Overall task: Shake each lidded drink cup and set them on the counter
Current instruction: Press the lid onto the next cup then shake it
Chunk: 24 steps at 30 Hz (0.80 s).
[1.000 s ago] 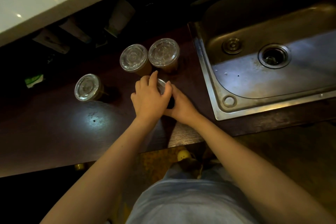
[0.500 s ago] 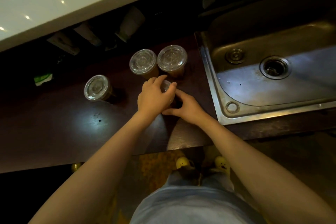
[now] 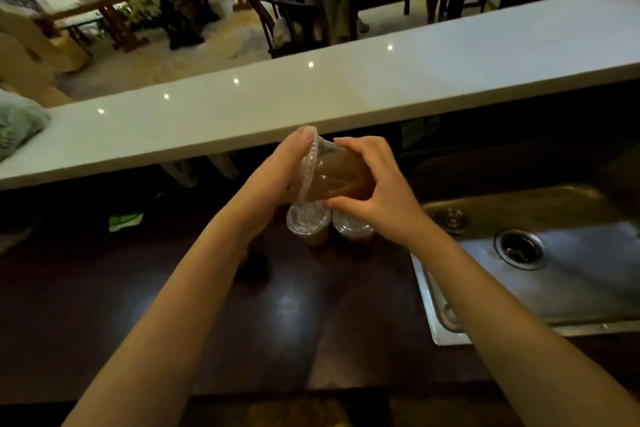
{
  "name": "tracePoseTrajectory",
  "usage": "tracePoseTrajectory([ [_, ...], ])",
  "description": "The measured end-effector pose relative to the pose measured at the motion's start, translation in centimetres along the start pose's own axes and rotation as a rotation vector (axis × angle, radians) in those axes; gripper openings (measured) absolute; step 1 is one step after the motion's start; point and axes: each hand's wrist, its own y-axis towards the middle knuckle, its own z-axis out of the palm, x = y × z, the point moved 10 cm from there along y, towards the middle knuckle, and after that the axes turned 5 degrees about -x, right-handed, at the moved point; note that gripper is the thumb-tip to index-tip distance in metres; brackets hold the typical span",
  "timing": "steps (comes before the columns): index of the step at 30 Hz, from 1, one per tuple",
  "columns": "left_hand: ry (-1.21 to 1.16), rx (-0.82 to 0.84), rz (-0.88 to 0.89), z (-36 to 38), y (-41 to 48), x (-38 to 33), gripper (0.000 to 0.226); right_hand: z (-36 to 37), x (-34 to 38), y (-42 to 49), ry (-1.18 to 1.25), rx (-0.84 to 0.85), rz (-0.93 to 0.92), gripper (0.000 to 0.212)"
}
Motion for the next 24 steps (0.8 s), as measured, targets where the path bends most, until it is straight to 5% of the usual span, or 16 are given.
tracePoseTrajectory([
  [4,-0.191,0.17,-0.062,0.4,-0.6,-1.1,0.05,-0.4,2.8,2.1,-0.192,0.082,-0.136,0.072],
  [8,-0.249,0.068,-0.012,-0.5,0.0,-2.2,0.067,0.0,4.0,3.1,-0.201,0.139,-0.153,0.077],
  [16,-0.317,-0.015,0.265,-2.6,-0.3,-4.5,0.069,-0.4,-0.1,2.0,0.463,0.195,0.474,0.069],
  [20,-0.245,0.017,0.411,-2.2,-1.0,-5.5,0.073,0.4,1.6,2.3,0.506,0.22,0.494,0.072],
  [24,-0.13,0.034,0.502,-2.0,-0.8,-5.8,0.079,0.2,2.2,3.3,0.413,0.2,0.458,0.053],
])
